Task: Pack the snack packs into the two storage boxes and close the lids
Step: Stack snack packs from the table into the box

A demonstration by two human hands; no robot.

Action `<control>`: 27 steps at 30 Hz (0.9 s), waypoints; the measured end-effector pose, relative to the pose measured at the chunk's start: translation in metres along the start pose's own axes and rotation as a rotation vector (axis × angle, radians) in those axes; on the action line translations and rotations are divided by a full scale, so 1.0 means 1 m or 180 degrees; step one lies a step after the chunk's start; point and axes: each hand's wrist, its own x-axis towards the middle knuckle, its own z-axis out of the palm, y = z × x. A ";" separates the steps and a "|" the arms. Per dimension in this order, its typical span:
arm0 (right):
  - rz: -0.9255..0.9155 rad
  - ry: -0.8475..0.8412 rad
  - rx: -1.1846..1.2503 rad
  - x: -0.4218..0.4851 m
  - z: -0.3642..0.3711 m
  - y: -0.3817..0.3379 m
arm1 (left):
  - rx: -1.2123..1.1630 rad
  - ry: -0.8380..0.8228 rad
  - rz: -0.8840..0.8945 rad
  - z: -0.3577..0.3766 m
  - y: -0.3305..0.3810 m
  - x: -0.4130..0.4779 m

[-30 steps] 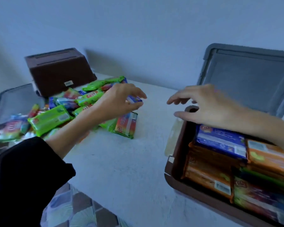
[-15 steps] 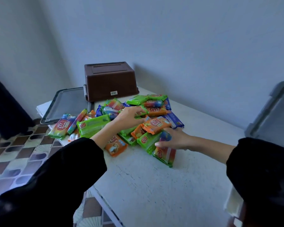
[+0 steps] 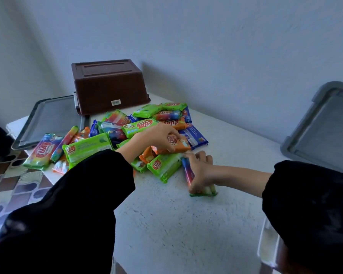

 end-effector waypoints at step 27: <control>-0.0480 0.1185 0.0226 -0.125 -0.106 0.044 | 0.0142 0.0713 0.0932 -0.041 0.083 -0.045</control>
